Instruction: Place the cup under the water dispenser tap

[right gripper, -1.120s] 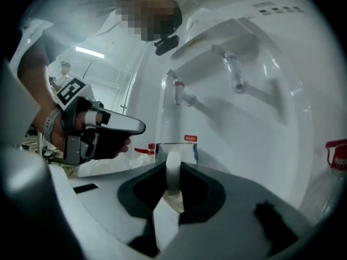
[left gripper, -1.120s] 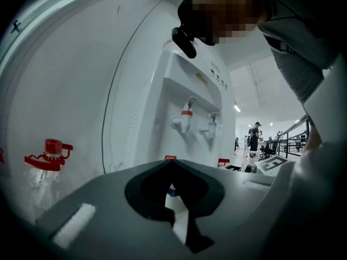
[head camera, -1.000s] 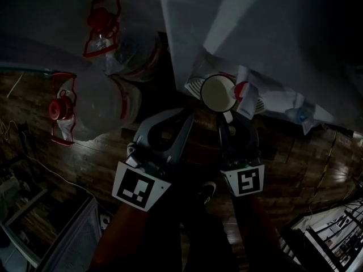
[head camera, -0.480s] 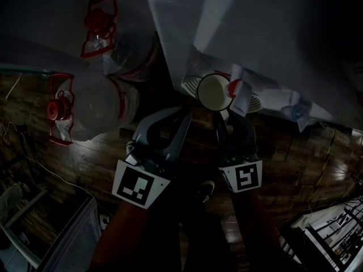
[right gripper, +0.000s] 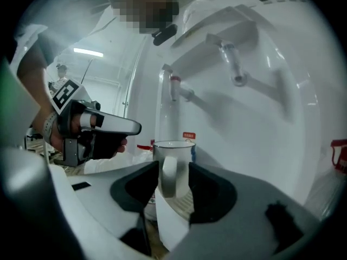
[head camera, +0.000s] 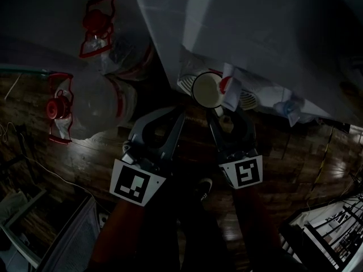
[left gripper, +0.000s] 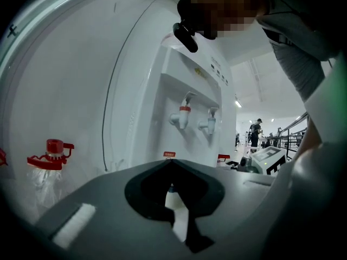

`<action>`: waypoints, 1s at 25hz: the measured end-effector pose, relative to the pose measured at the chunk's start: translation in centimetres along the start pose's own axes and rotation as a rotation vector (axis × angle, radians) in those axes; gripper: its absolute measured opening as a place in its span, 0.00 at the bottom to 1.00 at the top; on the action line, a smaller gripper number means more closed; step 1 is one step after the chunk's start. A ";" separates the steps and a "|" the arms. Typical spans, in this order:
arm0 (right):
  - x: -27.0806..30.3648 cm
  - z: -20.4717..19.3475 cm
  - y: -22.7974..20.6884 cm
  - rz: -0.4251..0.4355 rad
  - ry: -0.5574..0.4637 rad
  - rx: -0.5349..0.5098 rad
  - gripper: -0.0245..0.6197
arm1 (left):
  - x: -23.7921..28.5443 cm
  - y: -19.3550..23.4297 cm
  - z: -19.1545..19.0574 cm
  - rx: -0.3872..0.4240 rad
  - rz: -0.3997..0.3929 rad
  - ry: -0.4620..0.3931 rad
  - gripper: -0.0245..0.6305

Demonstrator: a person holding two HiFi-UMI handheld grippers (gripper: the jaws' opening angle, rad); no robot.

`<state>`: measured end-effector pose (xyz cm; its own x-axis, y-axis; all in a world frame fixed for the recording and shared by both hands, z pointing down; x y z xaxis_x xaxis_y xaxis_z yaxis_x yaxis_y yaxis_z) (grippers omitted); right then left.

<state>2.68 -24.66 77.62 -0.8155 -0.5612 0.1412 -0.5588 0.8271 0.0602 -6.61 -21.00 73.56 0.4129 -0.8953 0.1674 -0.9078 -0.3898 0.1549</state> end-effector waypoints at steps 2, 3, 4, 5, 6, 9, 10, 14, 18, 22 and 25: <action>-0.5 0.6 -0.1 0.000 -0.003 0.018 0.33 | -0.1 -0.1 0.5 0.006 0.002 0.004 0.05; -0.8 1.1 -0.1 0.004 -0.008 0.019 0.33 | -0.2 -0.2 0.9 0.008 0.004 0.004 0.05; -1.0 1.8 -0.1 0.010 -0.010 0.011 0.33 | -0.3 -0.3 1.5 0.010 0.006 0.001 0.05; -1.3 2.4 0.0 0.017 -0.003 0.000 0.33 | -0.4 -0.4 2.2 0.012 0.009 -0.006 0.05; -1.7 3.0 0.0 0.022 0.008 -0.008 0.33 | -0.6 -0.6 3.0 0.012 0.012 -0.013 0.05; -3.0 5.3 0.3 0.027 0.019 0.000 0.33 | -1.5 -1.5 5.4 0.019 0.015 -0.024 0.05; -3.6 6.4 0.5 0.028 0.017 0.009 0.33 | -2.0 -1.9 6.2 0.023 0.014 -0.022 0.05; -6.4 10.9 1.3 0.047 0.000 0.079 0.33 | -4.4 -4.0 9.8 0.034 0.021 -0.013 0.05; -9.1 16.0 2.6 0.102 0.005 0.094 0.33 | -6.7 -7.1 14.1 0.066 0.005 0.001 0.05; -11.6 22.2 3.5 0.153 -0.015 0.108 0.33 | -9.2 -10.4 18.9 0.056 -0.023 -0.007 0.05; -13.8 26.9 4.4 0.174 -0.011 0.094 0.27 | -11.5 -13.2 22.5 0.061 -0.054 0.000 0.05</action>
<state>7.44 -14.10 49.34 -0.9023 -0.4109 0.1305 -0.4206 0.9054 -0.0571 -1.01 -10.43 47.64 0.4618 -0.8724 0.1602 -0.8868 -0.4503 0.1046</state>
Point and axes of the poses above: the fingertips, and each gripper's own axes: x forward along the fingers, y to its left, z out of its top, the point moved 2 cm from there along -x, backward along the fingers
